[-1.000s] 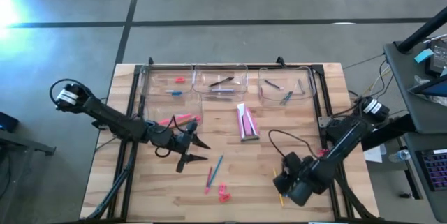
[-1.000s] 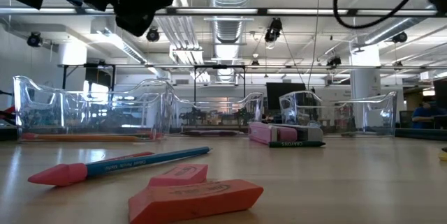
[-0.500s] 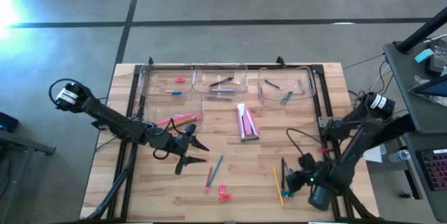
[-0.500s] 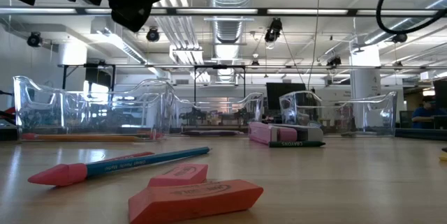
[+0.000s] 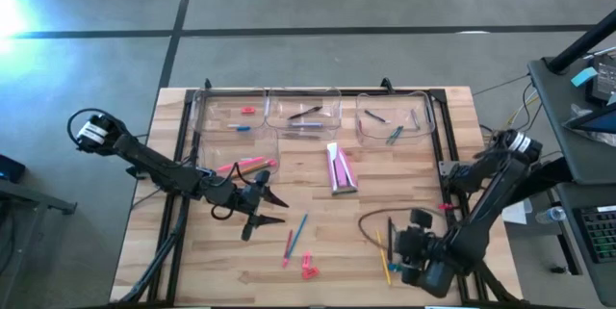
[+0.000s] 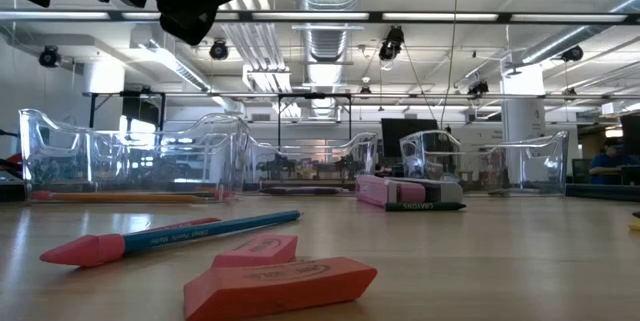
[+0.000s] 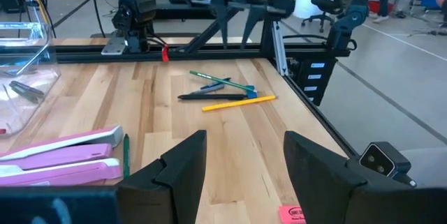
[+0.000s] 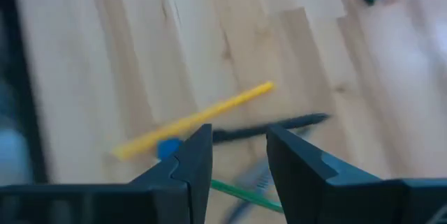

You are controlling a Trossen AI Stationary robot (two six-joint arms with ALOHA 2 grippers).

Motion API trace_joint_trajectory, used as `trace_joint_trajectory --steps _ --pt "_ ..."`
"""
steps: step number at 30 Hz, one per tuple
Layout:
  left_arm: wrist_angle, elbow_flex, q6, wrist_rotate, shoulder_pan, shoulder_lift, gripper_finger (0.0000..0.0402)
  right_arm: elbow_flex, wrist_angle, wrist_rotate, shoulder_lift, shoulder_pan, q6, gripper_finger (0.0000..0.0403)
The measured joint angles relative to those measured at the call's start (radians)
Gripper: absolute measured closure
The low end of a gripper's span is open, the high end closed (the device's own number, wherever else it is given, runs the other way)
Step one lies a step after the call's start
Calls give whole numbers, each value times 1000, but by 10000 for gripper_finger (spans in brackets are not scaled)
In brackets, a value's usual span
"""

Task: Sort crayons/erasers/pens/pencils in bins
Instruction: Put the green pencil into the bottom left transparent bin

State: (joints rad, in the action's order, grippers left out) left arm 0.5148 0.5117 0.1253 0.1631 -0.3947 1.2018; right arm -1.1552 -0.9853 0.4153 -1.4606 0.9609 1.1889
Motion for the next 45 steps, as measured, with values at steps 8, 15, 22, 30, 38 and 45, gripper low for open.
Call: trace_joint_trajectory --steps 8,15,22,30,38,45 --pt "0 0 23 0 -27 0 224 -99 -236 -188 -163 1 -139 273" --pt "0 0 26 0 -34 0 224 -170 -230 -264 -320 1 -268 275" --pt "0 0 26 5 -39 0 224 -189 -231 -279 -408 1 -366 269" --pt "0 0 26 6 -40 0 224 -168 -222 -293 -400 1 -373 270" --pt "0 0 26 7 -40 0 224 -127 -135 -329 -402 1 -378 277" --pt "0 0 26 7 -40 0 224 -93 -121 -325 -402 1 -378 293"
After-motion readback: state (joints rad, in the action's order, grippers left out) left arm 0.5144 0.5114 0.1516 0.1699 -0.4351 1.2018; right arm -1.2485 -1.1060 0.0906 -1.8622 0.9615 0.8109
